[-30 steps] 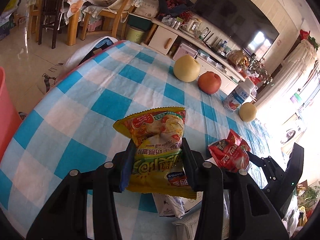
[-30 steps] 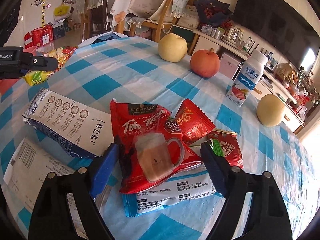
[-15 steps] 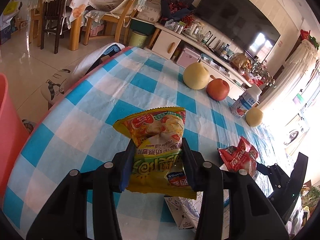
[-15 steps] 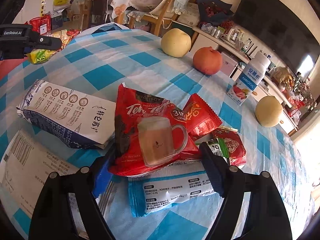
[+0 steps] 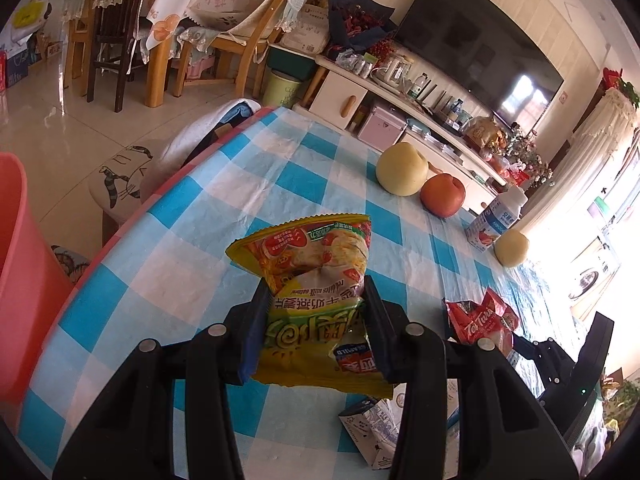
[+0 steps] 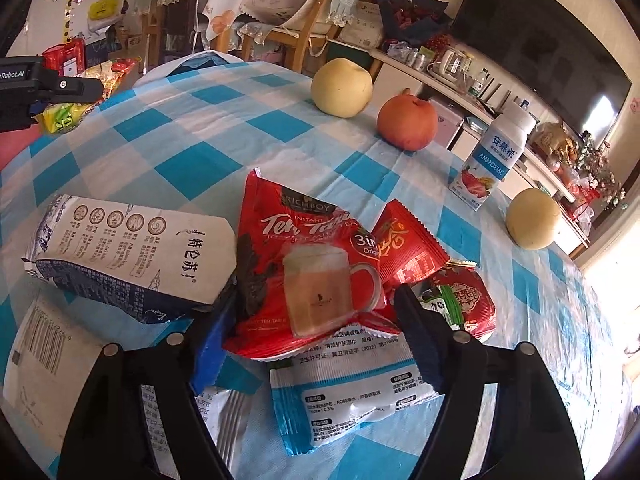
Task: Collect trash
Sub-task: 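Hold the yellow bag up with the left tool while the right tool approaches the red wrappers, then grasp the red Tea wrapper with the right tool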
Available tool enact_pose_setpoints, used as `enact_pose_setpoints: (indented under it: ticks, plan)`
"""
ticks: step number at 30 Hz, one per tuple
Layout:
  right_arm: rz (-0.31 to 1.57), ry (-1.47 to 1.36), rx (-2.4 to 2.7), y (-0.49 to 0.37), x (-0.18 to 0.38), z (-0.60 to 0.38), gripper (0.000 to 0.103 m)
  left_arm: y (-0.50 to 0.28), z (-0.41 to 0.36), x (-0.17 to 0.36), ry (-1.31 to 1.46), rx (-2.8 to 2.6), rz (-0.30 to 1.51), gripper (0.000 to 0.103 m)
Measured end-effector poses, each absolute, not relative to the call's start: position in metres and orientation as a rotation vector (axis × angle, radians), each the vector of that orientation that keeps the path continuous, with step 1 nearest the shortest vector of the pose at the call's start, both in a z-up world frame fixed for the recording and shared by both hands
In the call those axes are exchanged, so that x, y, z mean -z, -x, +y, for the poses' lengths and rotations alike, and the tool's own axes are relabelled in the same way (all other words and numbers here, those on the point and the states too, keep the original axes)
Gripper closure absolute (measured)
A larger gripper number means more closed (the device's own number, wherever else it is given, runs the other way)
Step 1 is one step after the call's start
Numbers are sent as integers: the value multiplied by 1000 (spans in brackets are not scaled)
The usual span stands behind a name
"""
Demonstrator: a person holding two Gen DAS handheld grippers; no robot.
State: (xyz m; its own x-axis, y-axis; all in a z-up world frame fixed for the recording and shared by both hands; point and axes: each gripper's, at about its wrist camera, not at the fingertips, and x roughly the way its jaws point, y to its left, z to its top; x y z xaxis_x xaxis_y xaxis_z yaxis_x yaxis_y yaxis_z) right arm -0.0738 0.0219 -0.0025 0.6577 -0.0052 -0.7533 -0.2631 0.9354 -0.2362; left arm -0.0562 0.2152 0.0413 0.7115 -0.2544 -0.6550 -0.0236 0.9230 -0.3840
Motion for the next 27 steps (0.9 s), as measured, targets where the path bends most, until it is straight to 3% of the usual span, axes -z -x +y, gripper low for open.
enact_pose_setpoints:
  ticks: [2, 8, 13, 24, 27]
  plan:
    - [848, 330, -134, 75, 2, 21, 48, 58, 217, -43, 378, 128, 766, 57]
    - [862, 302, -105, 79, -2, 18, 50, 60, 224, -46, 396, 129, 749, 57]
    - [852, 226, -89, 84, -15, 11, 59, 63, 231, -49, 402, 124, 735, 57]
    - [830, 179, -84, 99, -37, 16, 66, 69, 251, -56, 440, 116, 705, 57]
    - [814, 167, -88, 103, -47, 20, 72, 72, 257, -58, 452, 114, 692, 57]
